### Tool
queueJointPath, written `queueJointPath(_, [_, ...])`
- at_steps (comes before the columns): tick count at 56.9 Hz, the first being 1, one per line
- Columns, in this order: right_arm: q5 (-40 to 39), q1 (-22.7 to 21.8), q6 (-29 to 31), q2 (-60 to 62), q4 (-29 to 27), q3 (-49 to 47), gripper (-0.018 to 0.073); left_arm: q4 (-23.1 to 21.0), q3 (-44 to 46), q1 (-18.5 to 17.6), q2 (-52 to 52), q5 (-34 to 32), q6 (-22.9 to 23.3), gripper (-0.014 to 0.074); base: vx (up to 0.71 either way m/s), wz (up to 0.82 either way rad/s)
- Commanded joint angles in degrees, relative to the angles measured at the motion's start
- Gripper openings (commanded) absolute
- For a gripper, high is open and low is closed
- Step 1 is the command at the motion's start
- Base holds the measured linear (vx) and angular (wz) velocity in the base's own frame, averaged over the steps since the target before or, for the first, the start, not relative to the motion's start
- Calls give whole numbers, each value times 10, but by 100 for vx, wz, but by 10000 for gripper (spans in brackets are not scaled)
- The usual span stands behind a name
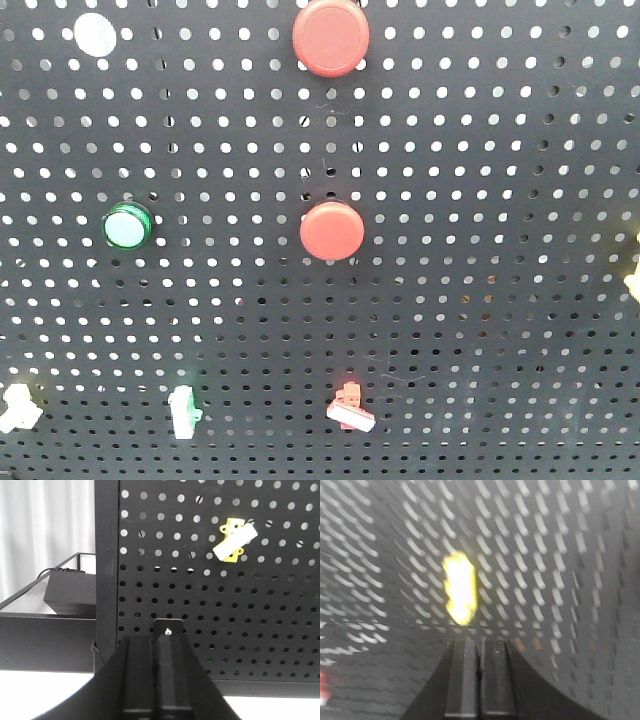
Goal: Rotate knob clockwise with right arm
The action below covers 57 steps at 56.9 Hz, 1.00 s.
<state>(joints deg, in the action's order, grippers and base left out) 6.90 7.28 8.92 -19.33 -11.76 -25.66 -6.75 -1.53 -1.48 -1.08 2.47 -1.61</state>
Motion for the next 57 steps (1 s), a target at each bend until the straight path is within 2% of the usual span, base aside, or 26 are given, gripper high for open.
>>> queueJointPath(1, [-75, 0, 3, -5, -1, 30, -9, -4, -7, 1, 0, -47, 6, -6, 0, 0])
queueJointPath(22, [-76, 0, 8, -3, 3, 159, -9, -4, -7, 1, 0, -47, 6, -6, 0, 0])
queueJointPath(36, [-76, -8, -3, 98, 124, 257, -9, -4, -7, 1, 0, -47, 6, -6, 0, 0])
queueJointPath(40, [-72, -23, -21, 145, 124, 280, -9, -4, -7, 1, 0, -47, 6, -6, 0, 0])
queueJointPath(45, [-6, -50, -49, 211, 124, 278, -9, -4, -7, 1, 0, -47, 6, -6, 0, 0])
queueJointPath(57, [3, -109, -101, 207, 123, 278, -9, -4, -7, 1, 0, -47, 6, -6, 0, 0])
